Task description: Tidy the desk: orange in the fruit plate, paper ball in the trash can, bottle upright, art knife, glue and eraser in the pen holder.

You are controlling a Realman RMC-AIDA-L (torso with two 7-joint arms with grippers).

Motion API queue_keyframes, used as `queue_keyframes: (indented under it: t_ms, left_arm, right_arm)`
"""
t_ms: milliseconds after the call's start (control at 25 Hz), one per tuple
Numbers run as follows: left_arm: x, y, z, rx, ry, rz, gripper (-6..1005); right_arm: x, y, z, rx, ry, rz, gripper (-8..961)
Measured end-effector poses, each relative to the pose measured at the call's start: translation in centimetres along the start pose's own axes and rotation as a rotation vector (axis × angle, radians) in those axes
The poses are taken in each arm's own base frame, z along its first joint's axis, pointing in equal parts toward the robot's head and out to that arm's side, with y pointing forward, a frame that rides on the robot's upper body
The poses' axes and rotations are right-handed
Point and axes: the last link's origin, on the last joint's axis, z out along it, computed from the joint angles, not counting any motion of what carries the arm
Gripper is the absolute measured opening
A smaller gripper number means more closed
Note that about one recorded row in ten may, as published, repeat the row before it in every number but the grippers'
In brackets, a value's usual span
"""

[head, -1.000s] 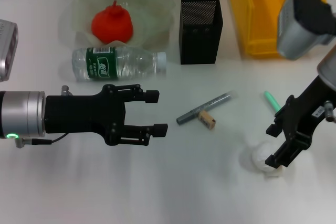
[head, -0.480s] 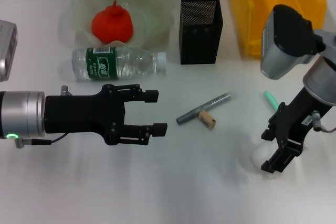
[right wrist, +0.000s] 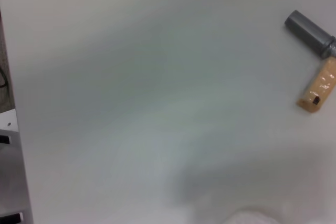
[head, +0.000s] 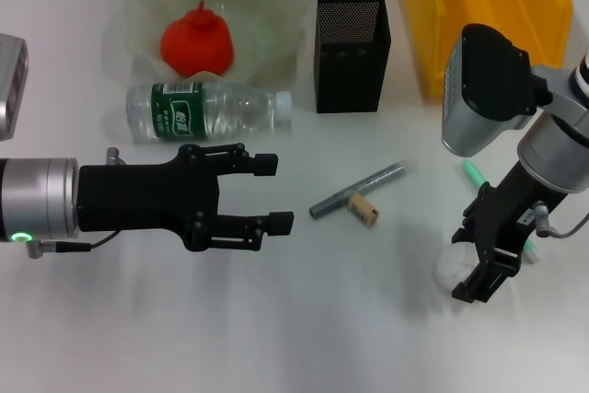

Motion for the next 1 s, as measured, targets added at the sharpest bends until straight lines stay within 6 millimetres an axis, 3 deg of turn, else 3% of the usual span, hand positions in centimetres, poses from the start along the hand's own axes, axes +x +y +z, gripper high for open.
queue_keyframes:
  t_ms: [280,480,560,1000]
  left_arm:
    - [0.1,0.0,0.1,-0.003,0.004,0.004,802]
    - [0.1,0.0,0.1,0.000,0.011,0.008,802]
    - [0.1,0.0,0.1,0.000,0.011,0.008,802]
    - [0.0,0.2,0.1,-0.001,0.016,0.005,802]
  right_arm:
    - [-0.1,0.0,0.0,0.003,-0.002,0.001,741]
    - [-0.1,-0.1,-0.4,0.001,-0.015,0.008,582]
    - [0.0,-0.1,-0.7,-0.002,-0.023,0.013,581]
    - [1.4,-2.0,-8.4,0.110,-0.281,0.114,589]
